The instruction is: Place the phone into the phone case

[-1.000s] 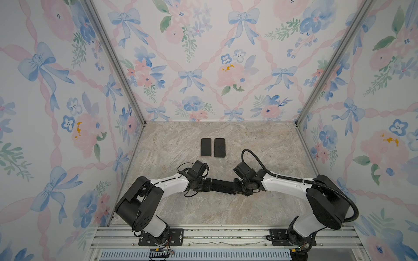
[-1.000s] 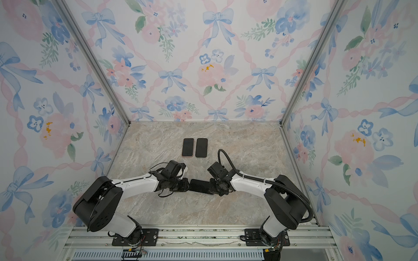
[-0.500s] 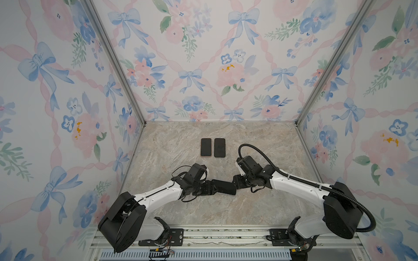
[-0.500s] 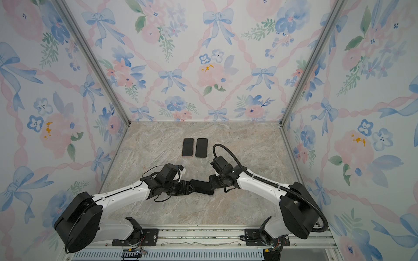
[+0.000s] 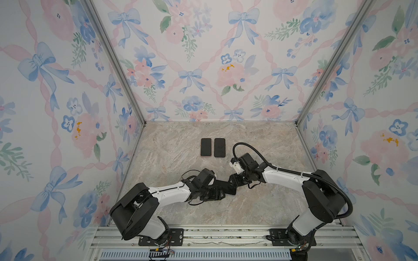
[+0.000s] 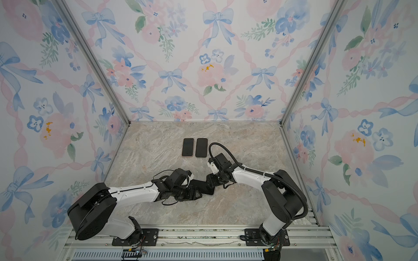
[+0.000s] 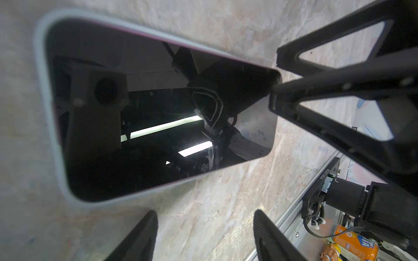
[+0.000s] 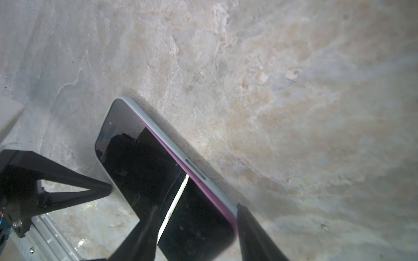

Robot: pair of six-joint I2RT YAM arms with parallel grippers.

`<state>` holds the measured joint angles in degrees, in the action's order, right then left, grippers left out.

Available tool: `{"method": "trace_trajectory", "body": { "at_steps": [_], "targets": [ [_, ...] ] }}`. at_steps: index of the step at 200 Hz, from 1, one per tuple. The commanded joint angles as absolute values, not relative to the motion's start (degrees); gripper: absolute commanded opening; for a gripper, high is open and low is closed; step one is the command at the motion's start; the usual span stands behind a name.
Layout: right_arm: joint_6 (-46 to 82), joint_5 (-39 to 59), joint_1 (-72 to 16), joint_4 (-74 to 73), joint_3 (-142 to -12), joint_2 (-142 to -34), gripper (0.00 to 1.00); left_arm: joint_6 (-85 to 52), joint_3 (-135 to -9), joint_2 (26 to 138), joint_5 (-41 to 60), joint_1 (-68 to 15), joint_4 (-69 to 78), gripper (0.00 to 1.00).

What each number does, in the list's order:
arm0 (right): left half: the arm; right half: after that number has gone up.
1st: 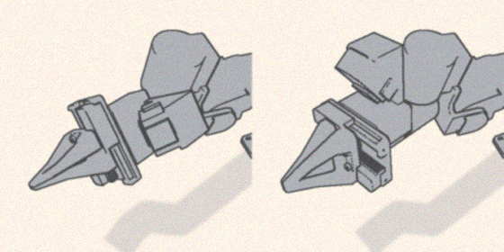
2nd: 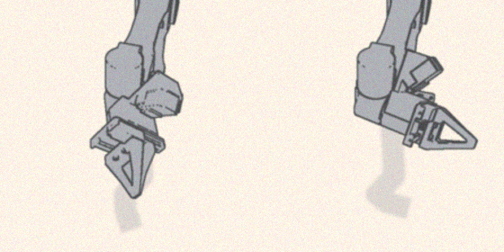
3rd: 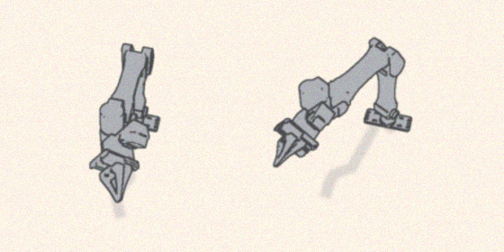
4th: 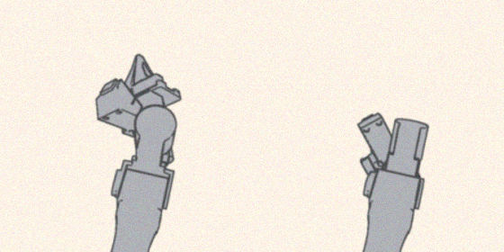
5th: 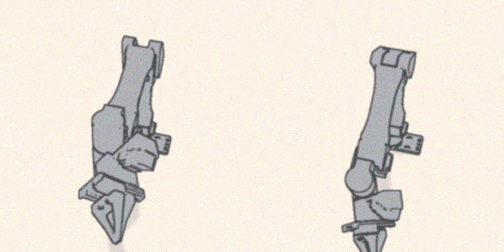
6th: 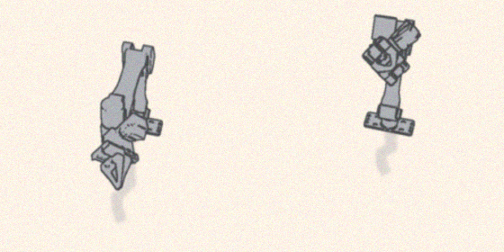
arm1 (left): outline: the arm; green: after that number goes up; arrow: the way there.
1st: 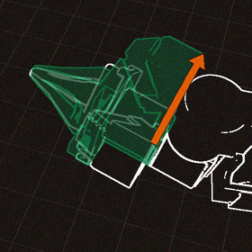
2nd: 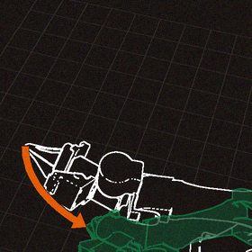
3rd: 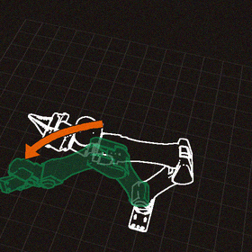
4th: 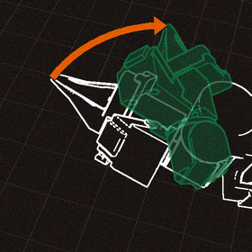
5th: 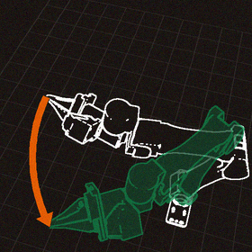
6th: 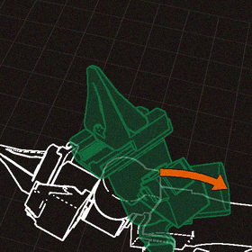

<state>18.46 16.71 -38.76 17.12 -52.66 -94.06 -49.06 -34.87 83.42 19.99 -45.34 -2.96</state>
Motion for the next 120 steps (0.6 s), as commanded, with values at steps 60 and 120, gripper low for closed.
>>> {"method": "trace_trajectory", "body": {
  "at_steps": [60,120],
  "targets": [
    [19.32,21.37,-40.8,14.75,-48.98,-94.53,0.51,-45.58,-39.15,91.24,19.51,-44.92,-2.46,0.58],
    [25.61,19.78,-43.16,13.71,-45.61,-90.08,0.43,-44.06,-43.98,96.22,20.78,-44.02,-2.28,0.42]
  ]
}}
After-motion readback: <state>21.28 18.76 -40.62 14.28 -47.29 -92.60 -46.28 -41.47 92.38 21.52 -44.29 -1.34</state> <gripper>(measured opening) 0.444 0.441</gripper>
